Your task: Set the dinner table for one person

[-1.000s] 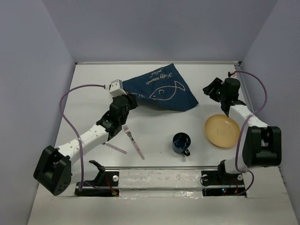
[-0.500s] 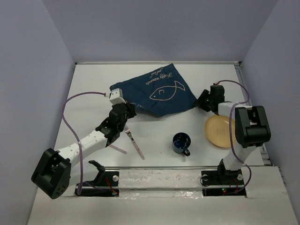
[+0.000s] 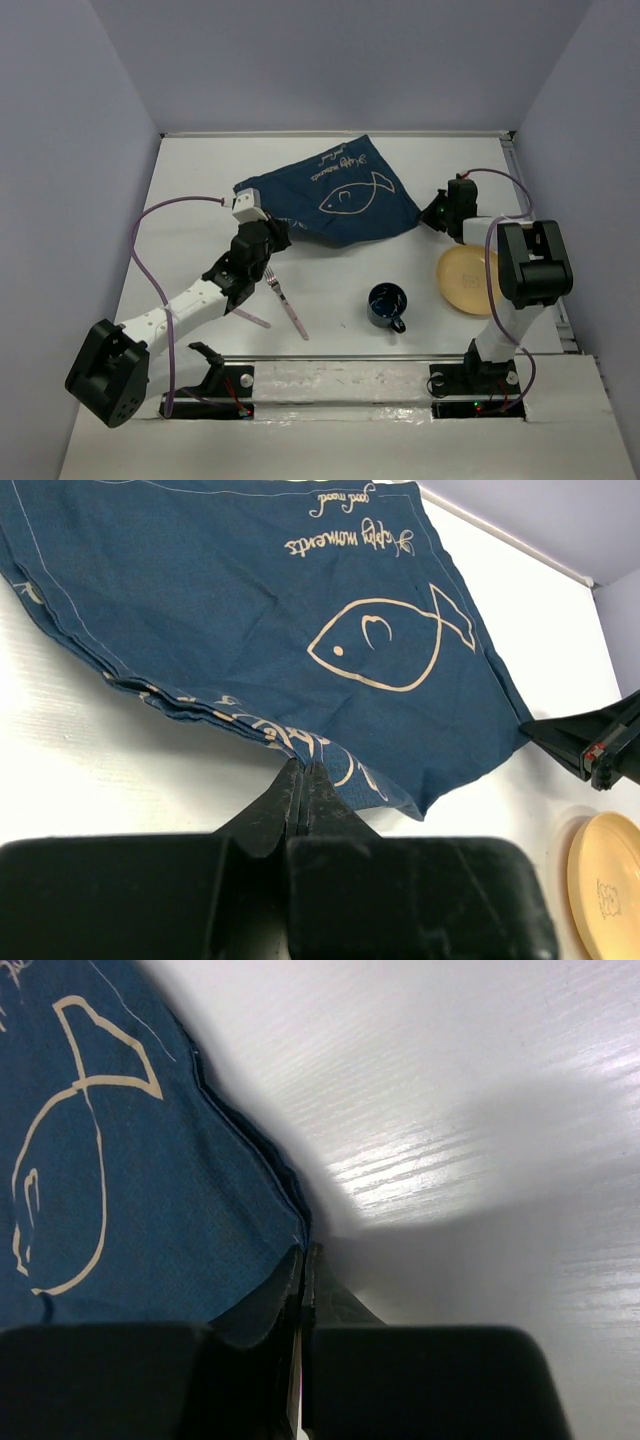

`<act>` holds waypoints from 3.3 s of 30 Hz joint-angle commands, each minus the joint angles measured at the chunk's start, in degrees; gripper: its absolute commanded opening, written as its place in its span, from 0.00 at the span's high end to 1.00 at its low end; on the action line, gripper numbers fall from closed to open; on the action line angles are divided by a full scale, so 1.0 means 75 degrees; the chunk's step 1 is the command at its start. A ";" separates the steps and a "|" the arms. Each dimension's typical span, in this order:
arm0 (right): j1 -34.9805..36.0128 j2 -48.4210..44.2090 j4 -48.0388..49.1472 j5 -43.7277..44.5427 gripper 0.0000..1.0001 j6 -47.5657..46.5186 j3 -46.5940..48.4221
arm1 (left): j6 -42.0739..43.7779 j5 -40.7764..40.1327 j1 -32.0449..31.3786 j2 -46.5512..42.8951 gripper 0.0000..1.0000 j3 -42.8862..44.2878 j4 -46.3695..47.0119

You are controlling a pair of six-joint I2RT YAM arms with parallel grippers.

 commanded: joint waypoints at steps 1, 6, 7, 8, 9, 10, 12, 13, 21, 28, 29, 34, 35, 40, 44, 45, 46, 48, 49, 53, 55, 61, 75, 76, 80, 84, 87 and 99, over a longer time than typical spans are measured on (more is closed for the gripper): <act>-0.0005 -0.0407 0.1031 0.0130 1.00 -0.0006 -0.0259 | 0.0089 -0.0191 0.0085 -0.0208 1.00 0.0155 0.0367; -0.0005 -0.2312 0.0765 0.0375 1.00 -0.0262 -0.0355 | 0.0136 0.0218 0.0517 -0.0161 1.00 0.1276 0.0425; -0.0005 -0.2679 0.0415 0.0538 1.00 -0.0356 -0.0285 | 0.0171 0.0358 0.0646 -0.0243 1.00 0.1710 0.0425; -0.0005 -0.3042 0.0411 0.0540 1.00 -0.0462 -0.0214 | 0.0171 0.0360 0.0648 -0.0243 1.00 0.1714 0.0425; -0.0005 -0.3800 0.0075 0.0726 1.00 -0.0567 -0.0074 | 0.0217 0.0441 0.0787 -0.0394 1.00 0.2155 0.0379; -0.0005 -0.4167 -0.0126 0.0925 1.00 -0.0661 -0.0073 | 0.0229 0.0500 0.0869 -0.0489 1.00 0.2368 0.0344; -0.0005 -0.5184 -0.0675 0.1206 1.00 -0.1059 0.0323 | 0.0195 0.0814 0.1208 -0.0781 1.00 0.2917 0.0227; -0.0005 -0.5457 -0.0853 0.1266 1.00 -0.1130 0.0325 | 0.0160 0.0967 0.1326 -0.0887 1.00 0.3083 0.0180; -0.0005 -0.7169 -0.2248 0.1220 1.00 -0.1342 0.1543 | 0.0346 0.1204 0.1573 -0.1929 1.00 0.4022 -0.0336; -0.0005 -0.6984 -0.2577 0.1161 1.00 -0.1424 0.1779 | 0.0429 0.1297 0.1702 -0.1639 1.00 0.3906 -0.0336; -0.0005 -0.6879 -0.2531 0.1126 1.00 -0.1401 0.1744 | 0.0359 0.1367 0.1772 -0.1545 1.00 0.3836 -0.0278; -0.0005 -0.5535 -0.1934 0.0962 1.00 -0.1318 0.1906 | 0.0019 0.2129 0.2439 -0.0164 1.00 0.4127 -0.0032; -0.0005 -0.5228 -0.1886 0.0950 1.00 -0.1318 0.2070 | 0.0042 0.2222 0.2510 0.0082 1.00 0.4290 -0.0032; -0.0005 -0.3376 -0.2014 0.0728 1.00 -0.1447 0.3849 | 0.0089 0.2841 0.3083 0.1992 1.00 0.6491 -0.0652; -0.0005 -0.2788 -0.2365 0.0727 1.00 -0.1541 0.5175 | -0.0052 0.3441 0.3366 0.2522 1.00 0.7619 -0.1016; -0.0005 -0.2799 -0.2378 0.0716 1.00 -0.1564 0.5421 | -0.0040 0.3453 0.3389 0.2487 1.00 0.7725 -0.1004; -0.0005 -0.2846 -0.2389 0.0727 1.00 -0.1564 0.5458 | -0.0040 0.3465 0.3413 0.2429 1.00 0.7691 -0.0970; -0.0005 -0.3009 -0.2366 0.0377 1.00 -0.1564 0.5342 | -0.0180 0.3570 0.3507 0.2242 1.00 0.7284 -0.0771; -0.0005 -0.3068 -0.2320 0.0318 1.00 -0.1553 0.4993 | -0.0239 0.3605 0.3530 0.2148 1.00 0.7002 -0.0654; -0.0005 -0.3420 -0.1701 0.0072 1.00 -0.1319 0.3318 | -0.0648 0.3618 0.3647 0.1412 1.00 0.5070 0.0281; -0.0005 -0.3514 -0.1338 0.0001 1.00 -0.1108 0.2161 | -0.0824 0.3618 0.3741 0.1234 1.00 0.3664 0.0681; -0.0005 -0.2684 -0.0444 -0.0069 1.00 -0.0850 0.0444 | -0.0954 0.3301 0.3881 0.1687 1.00 0.0839 0.2814; -0.0005 -0.1967 -0.0163 -0.0479 1.00 -0.0311 -0.1524 | -0.1271 0.3617 0.3894 0.2135 1.00 -0.1684 0.4398; -0.0005 -0.1979 -0.0163 -0.0503 1.00 -0.0299 -0.1619 | -0.1224 0.3641 0.3894 0.2159 1.00 -0.1789 0.4410; -0.0005 -0.2236 -0.0069 -0.0620 1.00 -0.0159 -0.2123 | -0.1259 0.3898 0.3894 0.2171 1.00 -0.2117 0.4643; -0.0005 -0.2881 0.0048 -0.0667 1.00 -0.0041 -0.2662 | -0.1224 0.3934 0.3894 0.1960 1.00 -0.2434 0.4796; -0.0005 -0.3162 0.0036 -0.0726 1.00 -0.0006 -0.2967 | -0.1224 0.3899 0.3894 0.1738 1.00 -0.2645 0.4820; 0.0065 -0.3245 0.0235 -0.0726 1.00 -0.0111 -0.3342 | -0.1083 0.3899 0.3894 0.1432 0.92 -0.3196 0.4902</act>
